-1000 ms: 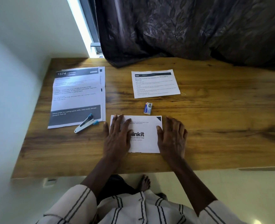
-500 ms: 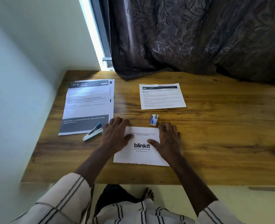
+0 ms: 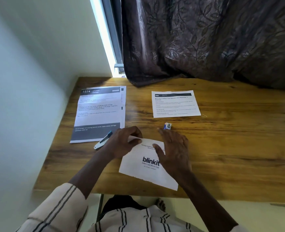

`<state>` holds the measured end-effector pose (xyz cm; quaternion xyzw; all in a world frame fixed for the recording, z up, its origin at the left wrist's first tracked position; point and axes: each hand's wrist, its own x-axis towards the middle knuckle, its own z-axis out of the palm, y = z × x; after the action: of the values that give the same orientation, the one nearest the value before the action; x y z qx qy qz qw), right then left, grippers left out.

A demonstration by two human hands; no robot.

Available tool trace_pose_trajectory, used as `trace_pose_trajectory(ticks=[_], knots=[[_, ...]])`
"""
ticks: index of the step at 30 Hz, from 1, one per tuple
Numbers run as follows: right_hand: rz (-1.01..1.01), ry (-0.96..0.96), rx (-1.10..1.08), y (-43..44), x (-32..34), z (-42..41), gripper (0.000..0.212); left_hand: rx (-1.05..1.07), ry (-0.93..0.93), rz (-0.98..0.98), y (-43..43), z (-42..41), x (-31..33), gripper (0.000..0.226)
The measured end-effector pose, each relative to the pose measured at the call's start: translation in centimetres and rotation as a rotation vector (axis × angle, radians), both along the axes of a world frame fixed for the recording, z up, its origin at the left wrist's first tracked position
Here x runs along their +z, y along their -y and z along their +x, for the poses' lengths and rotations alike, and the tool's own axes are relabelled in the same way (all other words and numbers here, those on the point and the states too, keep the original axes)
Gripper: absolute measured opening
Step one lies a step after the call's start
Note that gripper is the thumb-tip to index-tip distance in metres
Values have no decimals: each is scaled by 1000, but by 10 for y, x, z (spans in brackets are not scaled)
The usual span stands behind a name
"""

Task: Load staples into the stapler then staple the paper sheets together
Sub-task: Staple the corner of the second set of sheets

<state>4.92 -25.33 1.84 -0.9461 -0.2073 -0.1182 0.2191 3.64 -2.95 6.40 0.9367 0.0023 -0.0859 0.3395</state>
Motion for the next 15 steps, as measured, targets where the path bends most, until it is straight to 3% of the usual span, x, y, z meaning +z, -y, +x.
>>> trace_pose_trajectory(ticks=[7, 10, 13, 15], knots=[[150, 26, 53, -64, -15, -5, 10, 90, 152, -26, -29, -14, -9, 12], [197, -7, 13, -78, -35, -1, 7, 237, 202, 128, -48, -23, -14, 33], [184, -6, -46, -85, -53, 3, 12, 398, 136, 235, -71, -33, -18, 56], [163, 8, -64, -85, -60, 2, 13, 391, 61, 266, -82, -37, -23, 62]])
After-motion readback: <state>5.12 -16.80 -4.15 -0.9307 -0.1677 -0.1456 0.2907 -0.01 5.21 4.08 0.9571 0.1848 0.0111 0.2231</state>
